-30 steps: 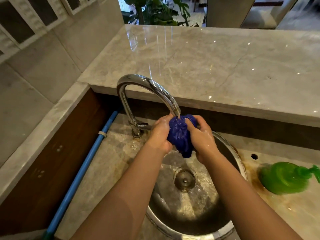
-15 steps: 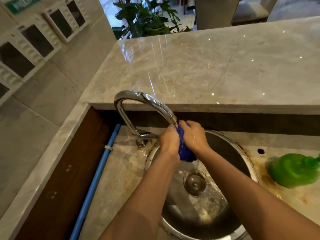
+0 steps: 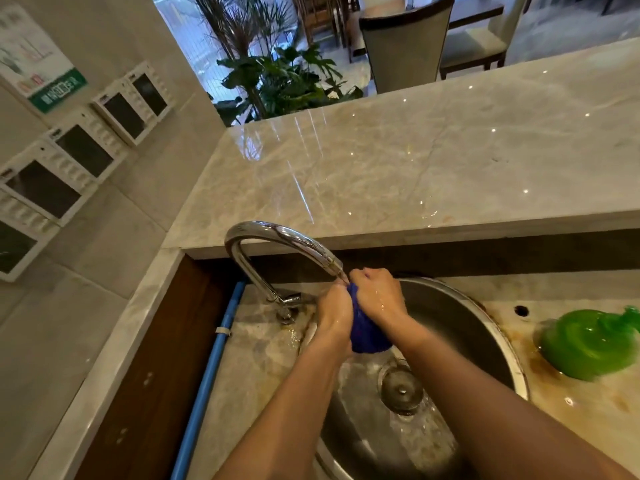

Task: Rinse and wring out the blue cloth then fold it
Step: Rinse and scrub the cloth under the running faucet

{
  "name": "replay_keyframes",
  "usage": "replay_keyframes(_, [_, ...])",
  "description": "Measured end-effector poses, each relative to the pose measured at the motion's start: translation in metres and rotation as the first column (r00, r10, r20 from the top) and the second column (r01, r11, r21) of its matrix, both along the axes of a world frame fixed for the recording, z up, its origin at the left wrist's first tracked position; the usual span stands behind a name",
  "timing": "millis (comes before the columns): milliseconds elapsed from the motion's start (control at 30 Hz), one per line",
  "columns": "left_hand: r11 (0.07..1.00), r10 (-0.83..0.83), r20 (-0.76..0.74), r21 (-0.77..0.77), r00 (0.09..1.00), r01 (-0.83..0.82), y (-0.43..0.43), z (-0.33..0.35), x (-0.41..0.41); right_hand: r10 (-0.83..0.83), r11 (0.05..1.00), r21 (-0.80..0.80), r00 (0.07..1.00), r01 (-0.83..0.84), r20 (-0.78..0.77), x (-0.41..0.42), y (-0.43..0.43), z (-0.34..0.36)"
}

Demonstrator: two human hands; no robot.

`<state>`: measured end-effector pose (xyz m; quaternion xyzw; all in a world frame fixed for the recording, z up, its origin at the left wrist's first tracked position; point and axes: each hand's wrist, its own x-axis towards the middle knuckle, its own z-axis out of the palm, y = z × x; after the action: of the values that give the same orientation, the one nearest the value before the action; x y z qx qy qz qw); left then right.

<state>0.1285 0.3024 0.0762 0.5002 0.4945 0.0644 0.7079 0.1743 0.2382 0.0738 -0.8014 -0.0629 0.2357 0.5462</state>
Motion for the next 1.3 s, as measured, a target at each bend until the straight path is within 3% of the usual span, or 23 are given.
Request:
replay_keyframes(67, [0.999,0.045,0.021,0.010,0.999,-0.045,0.016,0.004,0.003,0.018,1.000,0.016,0.999,-0.019,0.028,-0.018,0.004,0.003])
replay_keyframes(200, [0.982,0.135,0.059,-0.144,0.989,-0.125,0.017,0.005,0.004,0.031,0.999,0.031,0.997,-0.034,0.070,-0.035,0.003,0.012])
replay_keyframes(333, [0.998,0.050,-0.008,-0.046,0.999,-0.051,-0.008,-0.010,-0.008,-0.042,0.994,0.096,0.993,0.053,-0.107,-0.005,0.000,0.008])
replay_keyframes(500, [0.990,0.139,0.009,0.034,0.990,-0.139,0.026,0.010,0.007,-0.031,0.990,0.135,1.000,0.031,-0.005,-0.044,0.004,0.004])
replay_keyframes(600, [0.997,-0.075,0.023,0.002,0.997,0.075,-0.006,-0.004,-0.006,-0.072,0.994,0.071,0.994,0.078,-0.080,-0.017,-0.001,0.006])
replay_keyframes(667, [0.991,-0.117,0.042,-0.056,0.992,0.119,-0.017,-0.009,-0.009,-0.137,0.984,0.087,0.974,0.154,-0.181,-0.005,-0.005,0.008])
replay_keyframes(767, [0.999,0.043,-0.010,0.025,0.999,-0.043,0.007,0.003,0.008,-0.147,0.975,0.145,0.976,0.170,-0.159,-0.033,0.000,0.001])
replay_keyframes(833, [0.993,0.118,0.006,-0.010,0.993,-0.118,0.019,0.004,0.012,-0.091,0.974,0.197,0.988,0.114,-0.121,-0.047,0.002,0.002])
replay_keyframes(1000, [0.995,-0.084,-0.032,0.049,0.996,0.085,-0.005,0.000,-0.008,-0.093,0.973,0.190,0.977,0.130,-0.192,-0.011,0.007,0.011])
replay_keyframes(1067, [0.991,-0.005,-0.029,0.132,1.000,0.009,0.013,0.012,0.002,-0.071,0.984,0.154,0.994,0.084,-0.083,-0.026,0.015,0.009])
replay_keyframes(1133, [0.987,0.114,-0.003,0.112,0.993,-0.113,0.025,0.019,0.007,-0.105,0.970,0.211,0.991,0.121,-0.087,-0.042,0.019,0.010])
replay_keyframes(1233, [0.994,-0.054,-0.005,0.091,0.999,0.054,0.006,-0.001,-0.005,-0.123,0.980,0.150,0.990,0.132,-0.066,-0.018,0.015,0.012])
replay_keyframes(1300, [0.987,-0.162,-0.007,0.021,0.987,0.162,-0.005,-0.005,-0.012,-0.106,0.976,0.171,0.978,0.138,-0.182,-0.004,0.007,0.009])
